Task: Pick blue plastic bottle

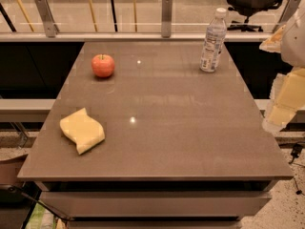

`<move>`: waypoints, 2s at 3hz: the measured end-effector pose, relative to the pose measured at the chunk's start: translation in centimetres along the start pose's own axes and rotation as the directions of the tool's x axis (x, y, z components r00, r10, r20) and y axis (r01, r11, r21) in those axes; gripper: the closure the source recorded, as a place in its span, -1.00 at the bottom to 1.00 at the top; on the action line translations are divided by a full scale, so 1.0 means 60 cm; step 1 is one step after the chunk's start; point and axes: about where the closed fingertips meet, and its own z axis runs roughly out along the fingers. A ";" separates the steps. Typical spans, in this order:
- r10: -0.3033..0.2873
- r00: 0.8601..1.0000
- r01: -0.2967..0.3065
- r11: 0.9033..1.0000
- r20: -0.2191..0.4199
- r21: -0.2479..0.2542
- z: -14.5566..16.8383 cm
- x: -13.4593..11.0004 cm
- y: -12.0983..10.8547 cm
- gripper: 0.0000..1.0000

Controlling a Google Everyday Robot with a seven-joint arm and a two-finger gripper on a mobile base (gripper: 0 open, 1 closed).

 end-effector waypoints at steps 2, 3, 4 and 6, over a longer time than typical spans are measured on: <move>0.015 1.000 -0.015 1.000 0.017 0.014 -0.003 -0.001 -0.003 -1.00; 0.086 0.993 -0.090 0.995 0.076 0.051 -0.002 0.003 -0.011 -1.00; 0.199 0.963 -0.218 0.971 0.182 0.097 0.004 0.007 -0.030 -1.00; 0.408 0.832 -0.497 0.850 0.376 0.178 0.035 0.013 -0.094 -1.00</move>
Offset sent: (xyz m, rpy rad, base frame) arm 0.0030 -0.0022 0.0002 0.0433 -0.0189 -0.0308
